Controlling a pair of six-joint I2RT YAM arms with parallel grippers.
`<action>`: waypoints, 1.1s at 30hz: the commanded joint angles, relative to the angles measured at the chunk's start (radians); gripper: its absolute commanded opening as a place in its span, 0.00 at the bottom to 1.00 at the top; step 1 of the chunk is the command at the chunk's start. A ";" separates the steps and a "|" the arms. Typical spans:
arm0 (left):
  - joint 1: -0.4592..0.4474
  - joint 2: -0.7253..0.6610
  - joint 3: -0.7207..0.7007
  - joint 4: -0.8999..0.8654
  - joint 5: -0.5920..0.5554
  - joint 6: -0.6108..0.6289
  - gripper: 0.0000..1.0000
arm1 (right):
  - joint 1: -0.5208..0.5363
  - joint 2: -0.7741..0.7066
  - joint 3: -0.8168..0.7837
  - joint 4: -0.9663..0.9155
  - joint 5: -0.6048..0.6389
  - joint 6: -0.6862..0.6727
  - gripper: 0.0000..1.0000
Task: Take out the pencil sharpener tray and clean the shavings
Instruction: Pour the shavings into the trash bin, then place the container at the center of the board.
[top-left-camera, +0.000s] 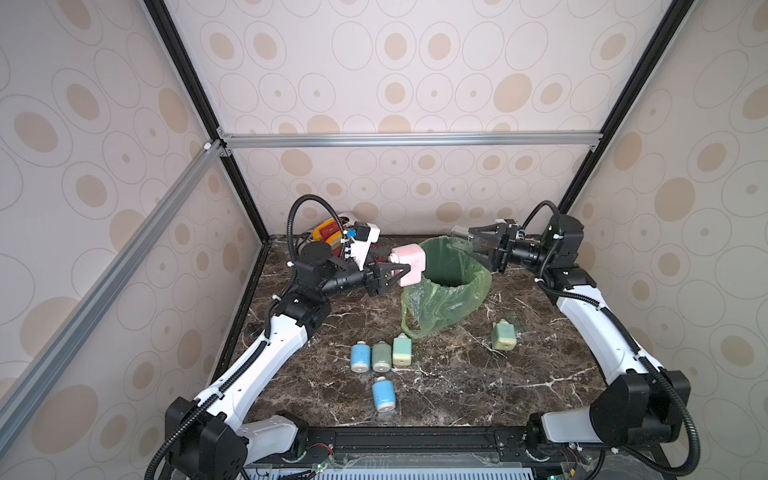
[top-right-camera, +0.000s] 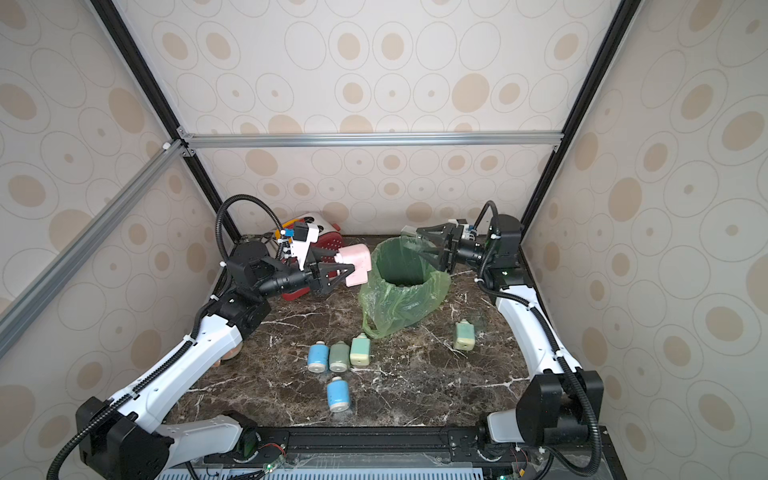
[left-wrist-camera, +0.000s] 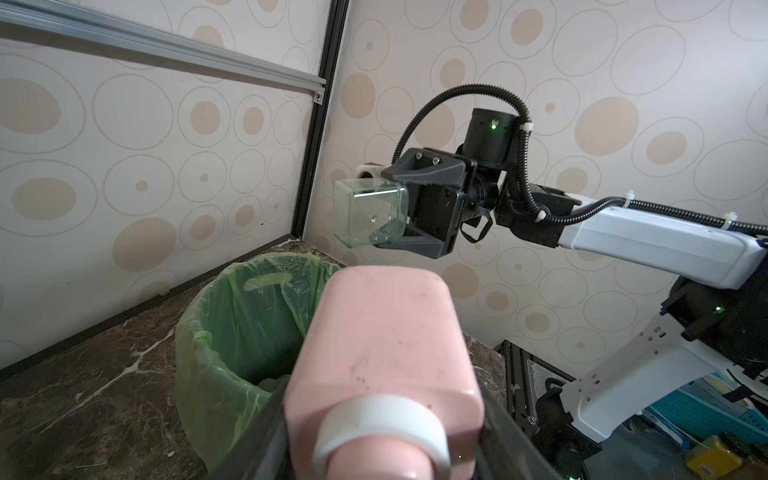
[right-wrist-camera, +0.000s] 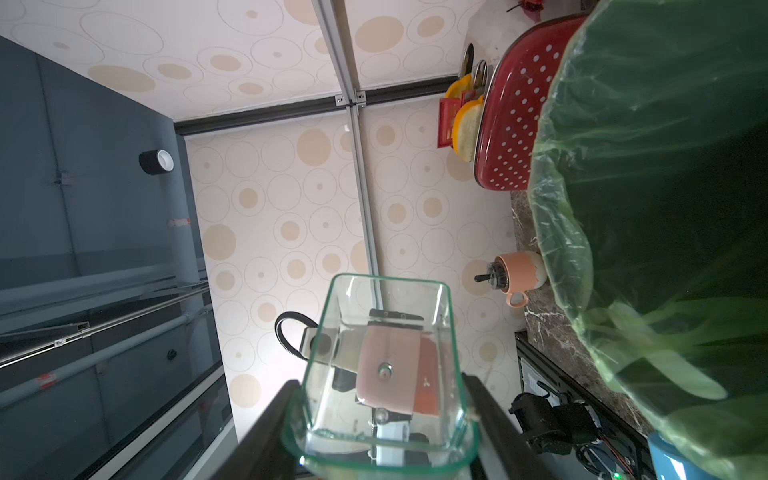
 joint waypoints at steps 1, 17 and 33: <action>0.003 -0.002 0.029 0.065 0.017 -0.010 0.00 | 0.001 0.026 -0.114 0.024 -0.001 0.028 0.00; 0.002 0.028 0.032 0.098 0.029 -0.041 0.00 | 0.029 -0.262 -0.063 -0.559 0.121 -0.754 0.00; 0.002 0.079 0.067 0.124 0.062 -0.074 0.00 | 0.630 -0.652 -0.585 -0.675 1.056 -1.041 0.00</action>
